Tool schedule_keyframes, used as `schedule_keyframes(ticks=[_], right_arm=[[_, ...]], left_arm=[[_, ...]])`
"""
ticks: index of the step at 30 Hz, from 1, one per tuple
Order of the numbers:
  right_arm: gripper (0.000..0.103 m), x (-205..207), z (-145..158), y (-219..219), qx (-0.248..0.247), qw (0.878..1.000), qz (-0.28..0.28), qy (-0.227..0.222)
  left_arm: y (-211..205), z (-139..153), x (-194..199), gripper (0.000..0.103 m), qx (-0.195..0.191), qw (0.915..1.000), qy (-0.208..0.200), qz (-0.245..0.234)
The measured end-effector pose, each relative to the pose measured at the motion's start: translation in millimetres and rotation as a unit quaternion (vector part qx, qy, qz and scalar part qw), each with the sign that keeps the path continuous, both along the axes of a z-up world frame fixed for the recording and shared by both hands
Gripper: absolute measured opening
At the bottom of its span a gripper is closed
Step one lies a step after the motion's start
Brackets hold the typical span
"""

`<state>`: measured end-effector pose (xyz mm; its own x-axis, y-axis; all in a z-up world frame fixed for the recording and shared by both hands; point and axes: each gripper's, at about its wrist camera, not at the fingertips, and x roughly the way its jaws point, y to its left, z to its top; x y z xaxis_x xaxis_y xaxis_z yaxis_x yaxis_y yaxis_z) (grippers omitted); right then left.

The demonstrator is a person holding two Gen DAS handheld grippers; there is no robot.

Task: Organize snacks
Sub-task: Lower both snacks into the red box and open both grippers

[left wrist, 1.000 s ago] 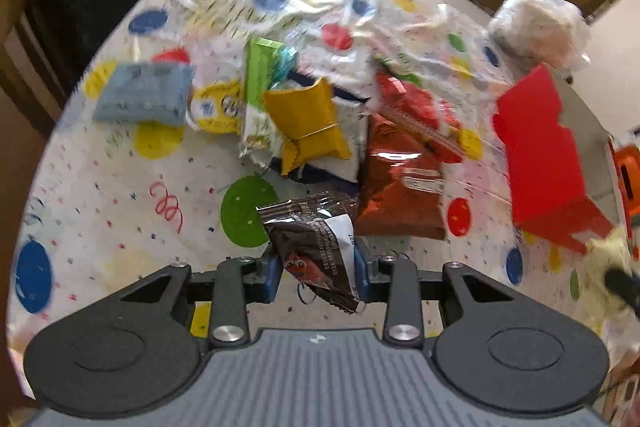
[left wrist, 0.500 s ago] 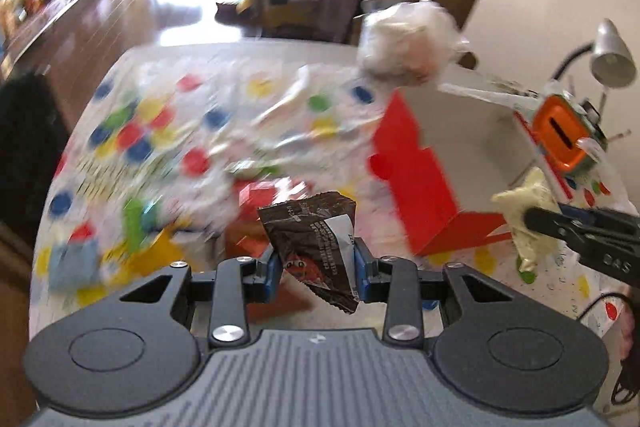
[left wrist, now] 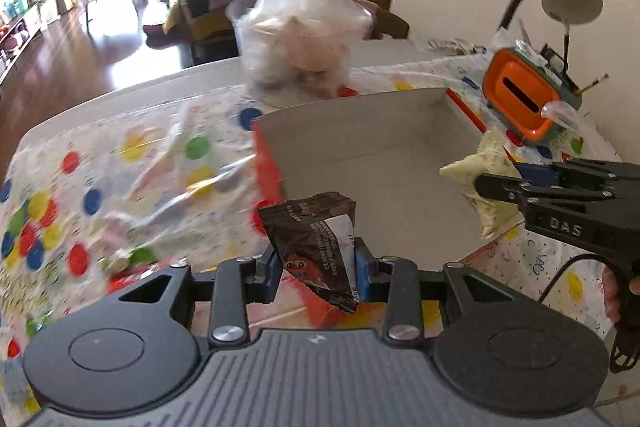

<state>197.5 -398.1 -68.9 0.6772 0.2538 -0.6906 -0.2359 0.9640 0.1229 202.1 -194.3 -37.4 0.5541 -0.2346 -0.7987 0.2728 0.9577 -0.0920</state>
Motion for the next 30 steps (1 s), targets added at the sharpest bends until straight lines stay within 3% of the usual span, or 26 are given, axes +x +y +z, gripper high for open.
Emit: schedule_keyframes(ticks=[7, 20, 30], right_arm=[[0.031, 32.3, -23.9, -26.3, -0.007, 0.999, -0.006, 0.042], [0.031, 64.7, -62.5, -21.0, -0.021, 0.989, 0.059, 0.131], [0.031, 64.2, -77.0, -15.1, -0.041, 0.983, 0.071, 0.162]], left_arm=[[-48.8, -21.3, 34.9, 0.035, 0.012, 0.9989, 0.036, -0.027], [-86.4, -64.6, 78.8, 0.035, 0.049, 0.9905, 0.125, -0.029], [-101.1, -81.7, 84.4, 0.036, 0.082, 0.9856, 0.142, -0.039]])
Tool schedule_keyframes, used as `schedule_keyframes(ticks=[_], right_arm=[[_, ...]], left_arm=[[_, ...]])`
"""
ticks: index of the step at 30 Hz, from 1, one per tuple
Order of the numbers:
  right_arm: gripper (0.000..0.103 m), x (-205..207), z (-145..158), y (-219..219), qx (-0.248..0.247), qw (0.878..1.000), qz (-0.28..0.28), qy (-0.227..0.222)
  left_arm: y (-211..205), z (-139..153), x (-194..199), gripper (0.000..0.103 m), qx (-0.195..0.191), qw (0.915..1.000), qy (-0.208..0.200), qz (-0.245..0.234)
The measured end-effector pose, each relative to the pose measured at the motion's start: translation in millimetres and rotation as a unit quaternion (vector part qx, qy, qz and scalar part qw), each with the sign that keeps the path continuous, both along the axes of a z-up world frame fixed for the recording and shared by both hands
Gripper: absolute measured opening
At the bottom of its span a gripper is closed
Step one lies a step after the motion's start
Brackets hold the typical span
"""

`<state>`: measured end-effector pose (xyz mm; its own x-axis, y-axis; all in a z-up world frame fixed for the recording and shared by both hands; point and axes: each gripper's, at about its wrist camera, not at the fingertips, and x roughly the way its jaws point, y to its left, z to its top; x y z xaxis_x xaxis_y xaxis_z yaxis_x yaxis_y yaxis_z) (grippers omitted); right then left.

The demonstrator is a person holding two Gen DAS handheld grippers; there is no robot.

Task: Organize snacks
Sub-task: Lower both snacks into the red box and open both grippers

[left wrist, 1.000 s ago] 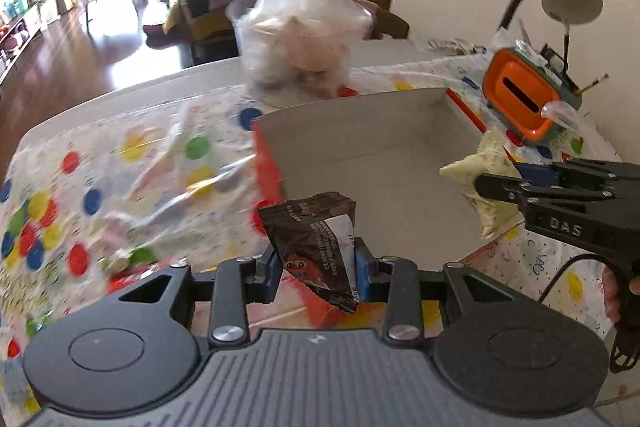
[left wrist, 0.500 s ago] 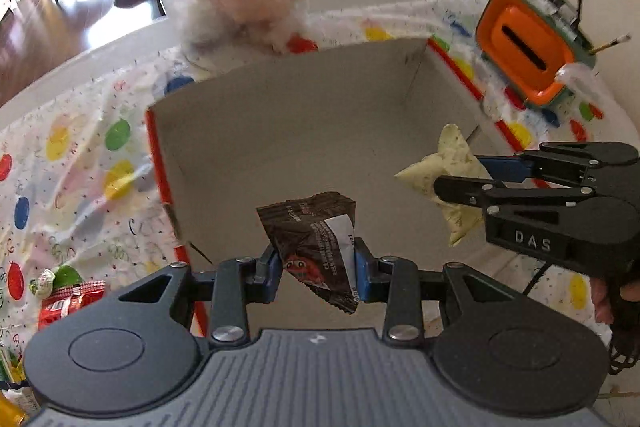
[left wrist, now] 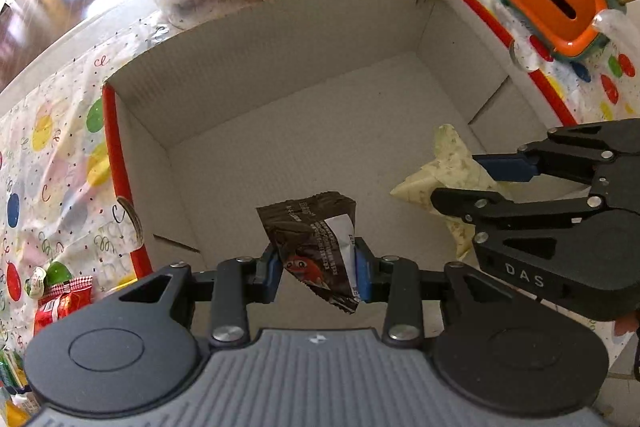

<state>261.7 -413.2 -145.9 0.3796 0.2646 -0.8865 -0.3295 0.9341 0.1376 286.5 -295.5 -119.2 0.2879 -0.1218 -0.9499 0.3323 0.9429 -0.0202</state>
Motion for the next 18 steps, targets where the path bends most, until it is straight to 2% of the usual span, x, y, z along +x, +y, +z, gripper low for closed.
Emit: schedule_keyframes(ticks=[2, 4, 5, 11, 18], right_arm=[[0.032, -1.6, -0.6, -0.4, -0.002, 1.000, 0.000, 0.000], [0.032, -1.7, -0.9, -1.6, 0.001, 1.000, -0.002, 0.001], [0.032, -1.8, -0.1, -2.0, 0.004, 1.000, -0.002, 0.002], [0.034, -7.2, 10.5, -4.5, 0.013, 1.000, -0.006, -0.007], [0.037, -22.6, 36.7, -9.8, 0.032, 0.998, -0.026, -0.037]], left_arm=[[0.7, -0.8, -0.6, 0.037, -0.001, 1.0000, -0.002, 0.001], [2.8, 0.3, -1.0, 0.046, -0.004, 1.0000, -0.004, 0.006], [2.8, 1.3, -0.7, 0.047, -0.006, 0.9999, -0.006, 0.009], [12.8, 13.2, -7.5, 0.049, -0.026, 0.9993, -0.022, 0.018], [26.3, 33.1, -25.5, 0.051, -0.045, 0.9971, -0.057, 0.022]])
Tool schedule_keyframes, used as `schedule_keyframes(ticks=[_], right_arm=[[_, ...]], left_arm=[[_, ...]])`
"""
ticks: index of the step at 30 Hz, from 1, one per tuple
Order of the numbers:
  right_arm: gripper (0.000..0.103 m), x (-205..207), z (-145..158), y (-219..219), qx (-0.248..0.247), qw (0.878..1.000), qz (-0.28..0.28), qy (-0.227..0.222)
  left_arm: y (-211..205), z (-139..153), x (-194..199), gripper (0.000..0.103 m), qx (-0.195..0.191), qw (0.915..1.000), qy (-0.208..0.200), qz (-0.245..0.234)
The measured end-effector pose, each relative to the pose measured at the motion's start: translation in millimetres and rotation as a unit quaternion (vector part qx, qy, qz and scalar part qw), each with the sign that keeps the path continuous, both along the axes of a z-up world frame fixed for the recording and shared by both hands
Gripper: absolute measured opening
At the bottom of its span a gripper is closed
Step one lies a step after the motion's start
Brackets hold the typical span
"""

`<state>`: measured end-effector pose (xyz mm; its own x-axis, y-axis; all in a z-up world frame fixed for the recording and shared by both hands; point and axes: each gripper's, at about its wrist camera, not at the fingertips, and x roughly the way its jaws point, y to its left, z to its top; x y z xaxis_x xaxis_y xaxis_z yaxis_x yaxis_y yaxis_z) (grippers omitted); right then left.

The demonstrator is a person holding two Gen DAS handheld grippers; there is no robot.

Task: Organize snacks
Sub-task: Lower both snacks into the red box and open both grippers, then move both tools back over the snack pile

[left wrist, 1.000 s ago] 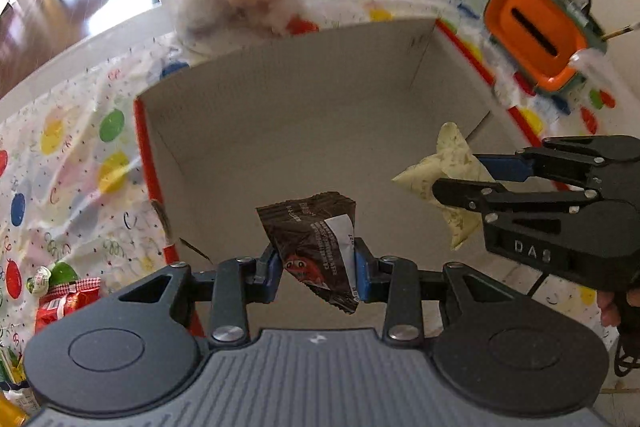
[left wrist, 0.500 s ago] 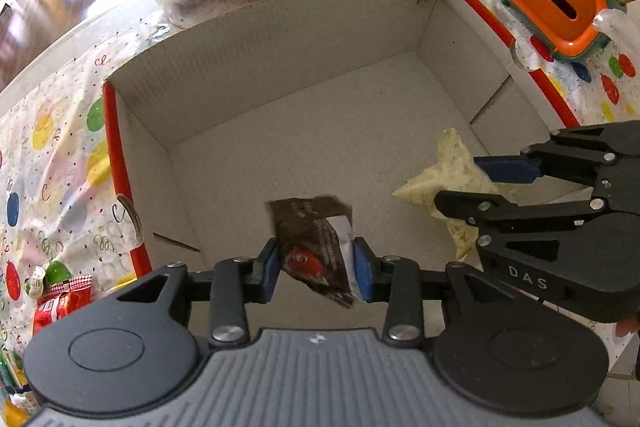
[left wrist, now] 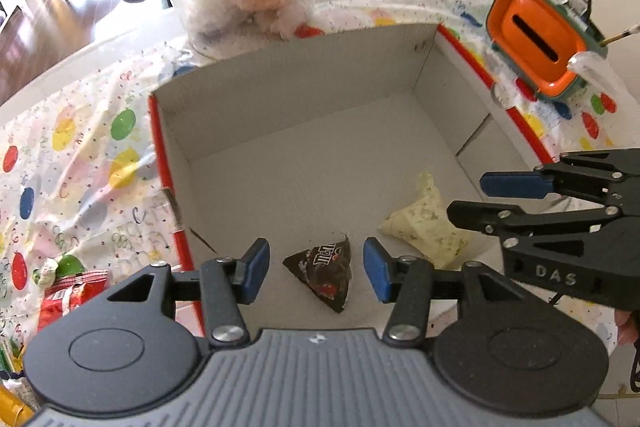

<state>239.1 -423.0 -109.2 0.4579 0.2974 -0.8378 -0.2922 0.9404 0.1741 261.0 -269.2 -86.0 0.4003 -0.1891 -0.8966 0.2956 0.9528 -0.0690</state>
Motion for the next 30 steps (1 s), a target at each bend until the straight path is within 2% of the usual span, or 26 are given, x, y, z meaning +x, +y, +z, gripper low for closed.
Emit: schedule_keyframes(ticks=[12, 15, 17, 25, 30], right_arm=[[0.049, -42.7, 46.3, 21.0, 0.018, 0.998, -0.027, -0.061], [0.061, -55.1, 55.5, 31.0, 0.024, 0.996, -0.031, -0.077], [0.066, -64.1, 61.6, 40.0, 0.027, 0.995, -0.030, -0.088], [0.081, -89.1, 75.9, 81.8, 0.028, 0.993, -0.009, -0.117], [0.088, -100.2, 80.5, 110.1, 0.032, 0.991, 0.011, -0.129]], left_arm=[[43.9, 40.7, -48.2, 0.057, -0.039, 0.9970, -0.066, 0.009], [58.1, 50.5, -63.5, 0.067, -0.043, 0.9949, -0.090, 0.011], [69.5, 56.6, -75.0, 0.068, -0.044, 0.9933, -0.106, 0.011], [120.2, 70.2, -110.2, 0.073, -0.052, 0.9884, -0.140, 0.027], [153.0, 75.8, -137.0, 0.078, -0.034, 0.9818, -0.182, 0.043]])
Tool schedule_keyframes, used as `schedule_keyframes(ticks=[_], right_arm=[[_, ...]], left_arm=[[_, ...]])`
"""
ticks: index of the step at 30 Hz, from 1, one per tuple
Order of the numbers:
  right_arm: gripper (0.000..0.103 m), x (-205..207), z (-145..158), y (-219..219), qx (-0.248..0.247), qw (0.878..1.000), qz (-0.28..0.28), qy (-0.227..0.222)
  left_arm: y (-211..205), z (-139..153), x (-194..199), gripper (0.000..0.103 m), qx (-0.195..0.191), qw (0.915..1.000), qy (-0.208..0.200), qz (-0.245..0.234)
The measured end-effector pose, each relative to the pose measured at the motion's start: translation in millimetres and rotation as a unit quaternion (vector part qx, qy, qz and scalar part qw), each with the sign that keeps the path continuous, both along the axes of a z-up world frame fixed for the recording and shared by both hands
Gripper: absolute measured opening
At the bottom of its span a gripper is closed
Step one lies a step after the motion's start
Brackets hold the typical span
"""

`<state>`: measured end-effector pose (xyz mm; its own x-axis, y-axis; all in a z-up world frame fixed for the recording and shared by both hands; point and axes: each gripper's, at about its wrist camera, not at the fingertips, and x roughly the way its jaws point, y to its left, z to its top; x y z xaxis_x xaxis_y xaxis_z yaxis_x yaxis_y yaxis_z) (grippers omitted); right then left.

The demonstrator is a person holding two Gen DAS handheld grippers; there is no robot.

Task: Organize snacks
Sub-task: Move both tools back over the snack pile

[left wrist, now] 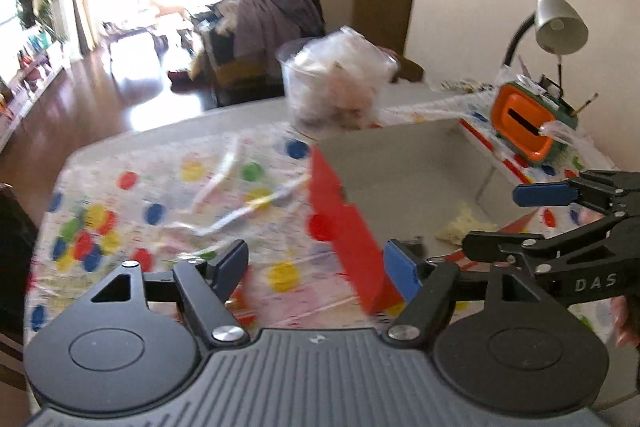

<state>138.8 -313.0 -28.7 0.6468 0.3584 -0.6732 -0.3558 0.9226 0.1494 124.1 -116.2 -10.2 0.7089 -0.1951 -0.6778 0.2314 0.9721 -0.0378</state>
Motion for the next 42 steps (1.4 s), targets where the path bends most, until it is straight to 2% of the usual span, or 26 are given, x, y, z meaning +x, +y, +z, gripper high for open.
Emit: schedule_keyframes(ticks=[3, 5, 9, 15, 23, 35, 42], right_arm=[[0.092, -5.5, 1.3, 18.0, 0.000, 1.000, 0.012, -0.003], [0.098, -8.4, 1.4, 29.0, 0.004, 1.000, 0.020, -0.004], [0.103, -13.7, 1.5, 51.5, 0.008, 0.999, 0.039, -0.013], [0.103, -16.3, -3.5, 86.0, 0.005, 0.998, 0.067, -0.011], [0.103, 10.6, -13.4, 126.5, -0.011, 0.993, 0.116, 0.005], [0.098, 85.1, -60.6, 190.0, -0.046, 0.980, 0.190, 0.045], [0.091, 121.0, -95.3, 223.1, -0.055, 0.970, 0.223, 0.081]], left_arm=[[22.1, 2.1, -12.7, 0.084, -0.002, 0.9997, -0.015, 0.017], [36.0, 1.7, -17.5, 0.084, -0.008, 0.9997, -0.011, 0.023], [67.2, -4.1, -27.7, 0.085, -0.021, 0.9991, -0.003, 0.037], [112.2, -13.7, -39.8, 0.085, -0.030, 0.9967, 0.011, 0.075], [171.3, -19.9, -50.7, 0.085, -0.046, 0.9910, 0.024, 0.124], [240.5, -58.9, -38.0, 0.085, -0.050, 0.9654, 0.072, 0.246], [263.0, -96.3, -27.8, 0.085, -0.039, 0.9566, 0.110, 0.267]])
